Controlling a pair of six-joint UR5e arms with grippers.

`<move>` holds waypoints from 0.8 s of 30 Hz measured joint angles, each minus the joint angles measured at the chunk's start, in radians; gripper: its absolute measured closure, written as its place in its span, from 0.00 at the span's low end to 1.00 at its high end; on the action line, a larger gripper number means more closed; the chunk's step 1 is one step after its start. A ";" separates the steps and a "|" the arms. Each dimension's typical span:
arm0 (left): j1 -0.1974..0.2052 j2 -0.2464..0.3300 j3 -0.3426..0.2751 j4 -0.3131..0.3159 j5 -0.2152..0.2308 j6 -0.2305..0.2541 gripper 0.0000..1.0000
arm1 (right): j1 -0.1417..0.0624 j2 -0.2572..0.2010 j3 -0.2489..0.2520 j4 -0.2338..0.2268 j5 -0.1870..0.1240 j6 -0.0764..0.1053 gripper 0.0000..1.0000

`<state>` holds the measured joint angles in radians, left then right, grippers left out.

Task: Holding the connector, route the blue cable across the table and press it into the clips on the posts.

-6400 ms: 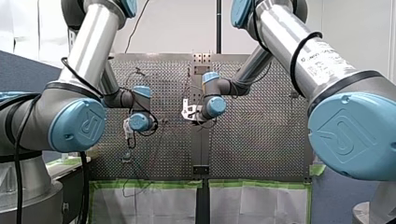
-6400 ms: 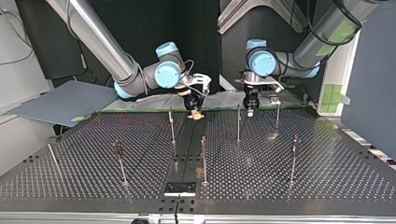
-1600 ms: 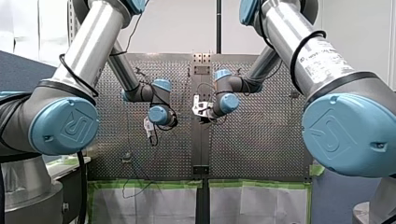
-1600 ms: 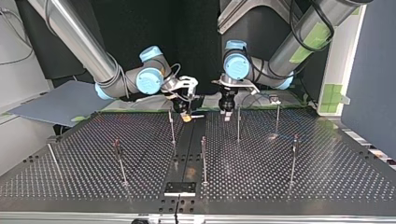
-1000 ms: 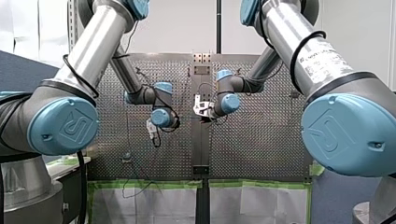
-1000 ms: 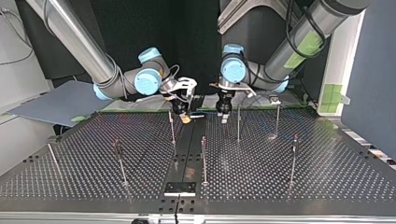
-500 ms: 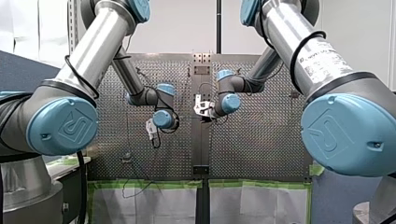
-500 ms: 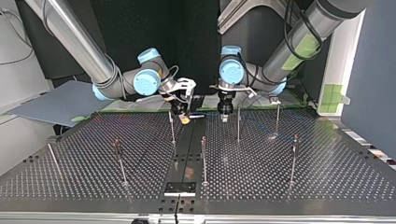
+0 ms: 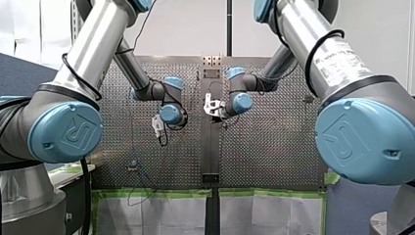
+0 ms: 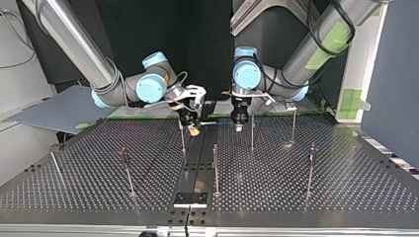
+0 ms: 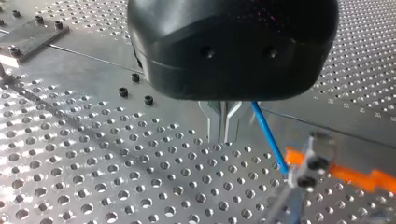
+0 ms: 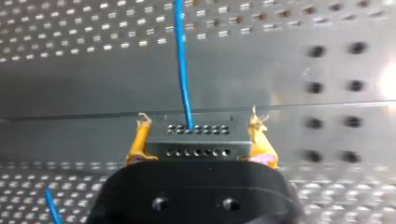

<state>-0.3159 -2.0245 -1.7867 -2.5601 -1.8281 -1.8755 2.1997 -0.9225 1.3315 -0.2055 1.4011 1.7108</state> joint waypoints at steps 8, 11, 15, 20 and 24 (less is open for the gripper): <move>-0.003 0.038 -0.010 -0.047 -0.002 0.004 1.00 | 0.004 -0.074 0.000 0.020 0.000 0.039 1.00; -0.006 0.057 -0.023 -0.060 -0.001 0.006 1.00 | 0.006 -0.102 0.000 0.040 0.000 0.043 1.00; -0.009 0.089 -0.036 -0.077 -0.001 0.008 1.00 | 0.008 -0.136 0.000 0.060 0.000 0.049 1.00; -0.019 0.129 -0.041 -0.093 -0.001 0.013 1.00 | 0.008 -0.180 0.001 0.080 -0.001 0.057 1.00; -0.028 0.160 -0.042 -0.094 -0.002 0.015 1.00 | 0.008 -0.204 0.001 0.095 -0.001 0.057 1.00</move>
<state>-0.3440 -1.8643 -1.8282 -2.6544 -1.8304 -1.8601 2.2075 -1.1265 1.3321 -0.1107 1.3996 1.7676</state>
